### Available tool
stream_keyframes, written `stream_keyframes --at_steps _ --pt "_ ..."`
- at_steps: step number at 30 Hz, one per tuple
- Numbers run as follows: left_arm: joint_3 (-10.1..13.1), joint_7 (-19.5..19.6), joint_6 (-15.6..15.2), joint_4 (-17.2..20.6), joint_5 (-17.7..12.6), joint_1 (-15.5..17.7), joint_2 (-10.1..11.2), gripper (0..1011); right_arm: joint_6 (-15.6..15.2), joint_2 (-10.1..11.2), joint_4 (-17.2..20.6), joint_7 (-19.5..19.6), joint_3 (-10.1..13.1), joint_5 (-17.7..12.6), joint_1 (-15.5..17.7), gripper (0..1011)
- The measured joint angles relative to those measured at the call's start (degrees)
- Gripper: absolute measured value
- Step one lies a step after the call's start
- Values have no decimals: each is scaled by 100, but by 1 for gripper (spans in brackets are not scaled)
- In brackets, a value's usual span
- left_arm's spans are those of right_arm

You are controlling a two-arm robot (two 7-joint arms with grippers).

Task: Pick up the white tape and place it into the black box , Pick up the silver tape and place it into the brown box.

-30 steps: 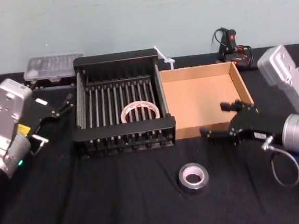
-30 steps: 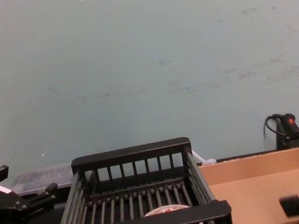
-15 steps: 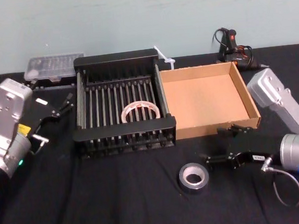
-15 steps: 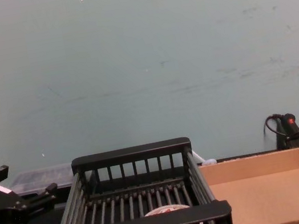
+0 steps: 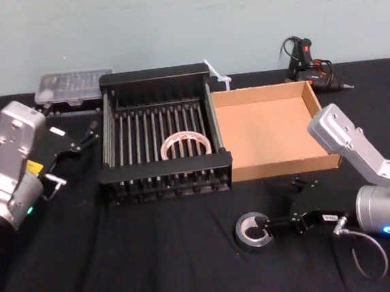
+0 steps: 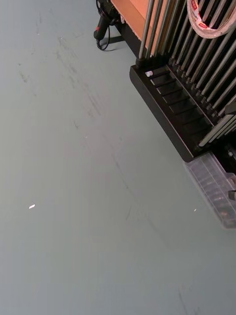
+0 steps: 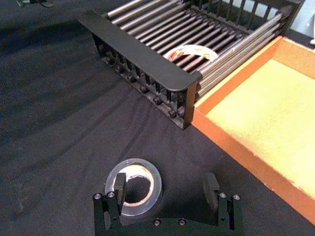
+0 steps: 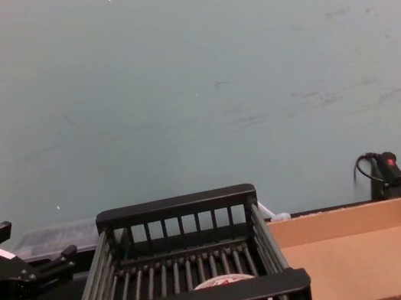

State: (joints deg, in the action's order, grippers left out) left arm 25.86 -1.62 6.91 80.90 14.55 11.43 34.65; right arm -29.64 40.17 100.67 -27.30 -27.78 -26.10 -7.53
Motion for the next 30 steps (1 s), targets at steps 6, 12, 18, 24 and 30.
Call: stream_keyframes --at_steps 6,12,18,24,30 --pt "0 0 0 0 0 0 0 1001 -35 -47 -113 -2 -118 31 -87 1000" --pt "0 0 0 0 0 0 0 1001 -39 -118 -250 -11 -218 55 -179 1002" --pt "0 0 0 0 0 0 0 1001 -39 -174 -359 -28 -304 99 -273 1000" --pt "0 1 0 0 0 0 0 1001 -49 -205 -436 -45 -363 129 -318 1000" --pt "0 0 0 0 0 0 0 1001 -51 -223 -500 -75 -418 168 -365 1000"
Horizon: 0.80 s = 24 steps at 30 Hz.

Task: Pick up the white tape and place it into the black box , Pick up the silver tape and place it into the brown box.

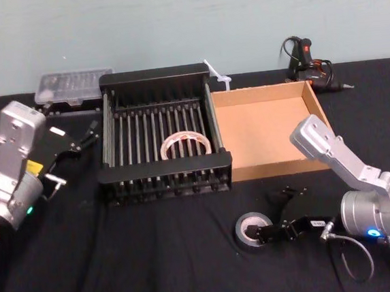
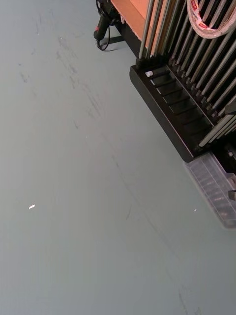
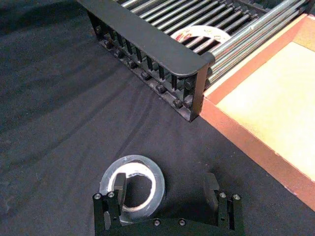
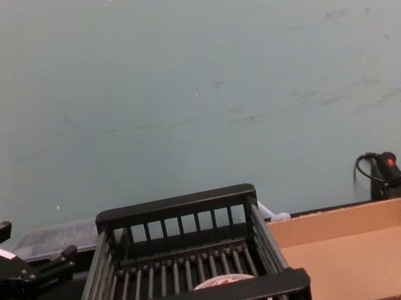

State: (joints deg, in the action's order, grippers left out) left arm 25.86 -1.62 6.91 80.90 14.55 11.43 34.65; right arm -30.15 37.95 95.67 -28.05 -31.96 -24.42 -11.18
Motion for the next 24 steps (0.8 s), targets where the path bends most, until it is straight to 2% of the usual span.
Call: stream_keyframes --at_steps 24 --pt "0 0 0 0 0 0 0 1001 21 -47 -70 4 -43 93 -24 1002"
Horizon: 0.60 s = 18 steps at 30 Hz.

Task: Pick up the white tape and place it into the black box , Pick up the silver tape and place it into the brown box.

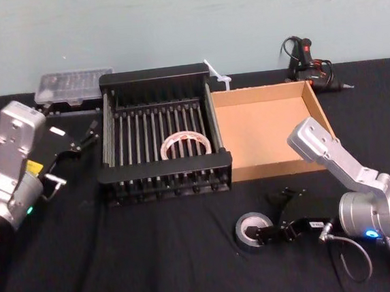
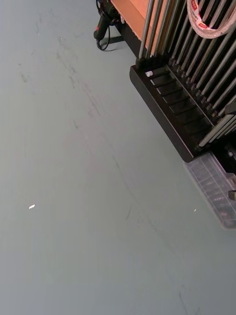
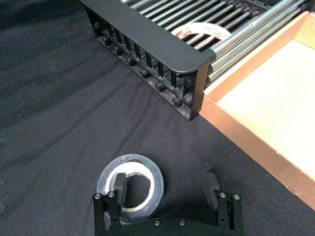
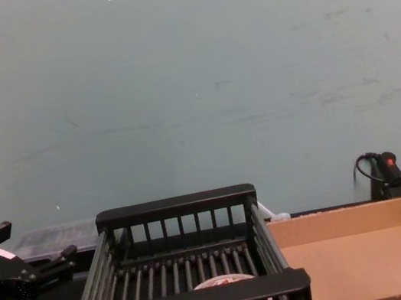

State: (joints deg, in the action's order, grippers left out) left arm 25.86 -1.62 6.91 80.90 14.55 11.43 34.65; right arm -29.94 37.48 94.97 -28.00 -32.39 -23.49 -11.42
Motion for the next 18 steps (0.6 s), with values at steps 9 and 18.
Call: stream_keyframes --at_steps 9,18 --pt "0 0 0 0 0 0 0 1001 1 1 1 5 3 -1 0 911" --pt "0 0 0 0 0 0 0 1001 0 1 4 6 3 -2 0 648"
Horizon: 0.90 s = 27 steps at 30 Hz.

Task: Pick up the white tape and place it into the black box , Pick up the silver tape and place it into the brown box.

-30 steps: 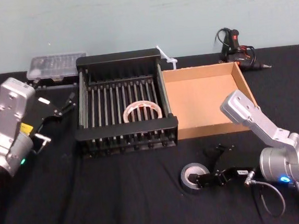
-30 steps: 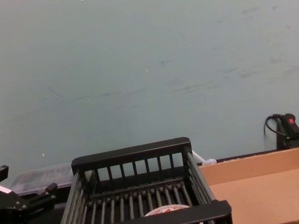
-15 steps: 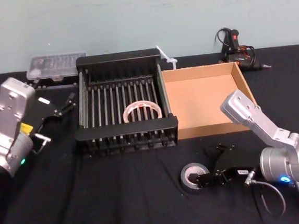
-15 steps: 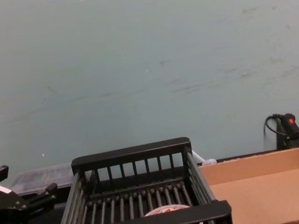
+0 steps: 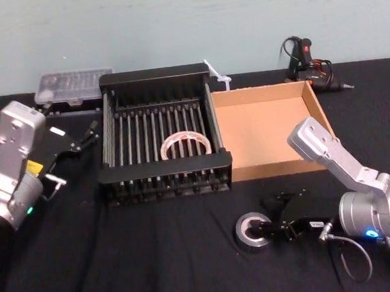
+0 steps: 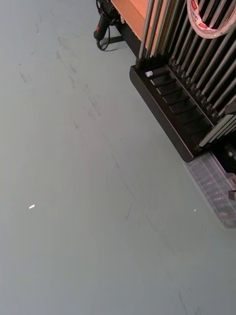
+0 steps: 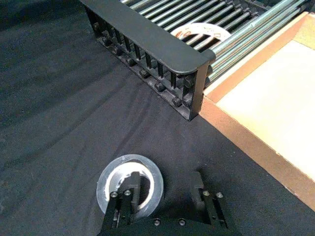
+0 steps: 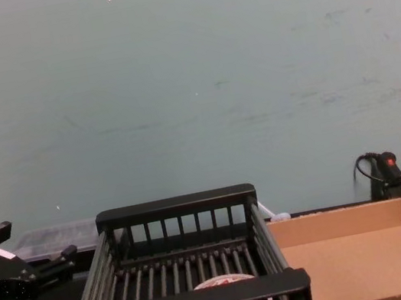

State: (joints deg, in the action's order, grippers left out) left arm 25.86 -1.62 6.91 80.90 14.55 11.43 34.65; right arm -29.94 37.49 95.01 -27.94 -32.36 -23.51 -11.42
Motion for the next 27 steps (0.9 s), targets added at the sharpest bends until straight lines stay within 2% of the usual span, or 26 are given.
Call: stream_keyframes --at_steps 2,9,15,27 --pt "0 0 0 0 0 0 0 1001 0 0 0 0 0 0 0 603" --pt "0 0 0 0 0 0 0 1001 0 0 0 0 0 -3 0 339" --pt "0 0 0 0 0 0 0 1001 0 0 0 0 0 -5 0 173" --pt "0 0 0 0 0 0 0 1001 88 8 8 -40 27 -11 22 159"
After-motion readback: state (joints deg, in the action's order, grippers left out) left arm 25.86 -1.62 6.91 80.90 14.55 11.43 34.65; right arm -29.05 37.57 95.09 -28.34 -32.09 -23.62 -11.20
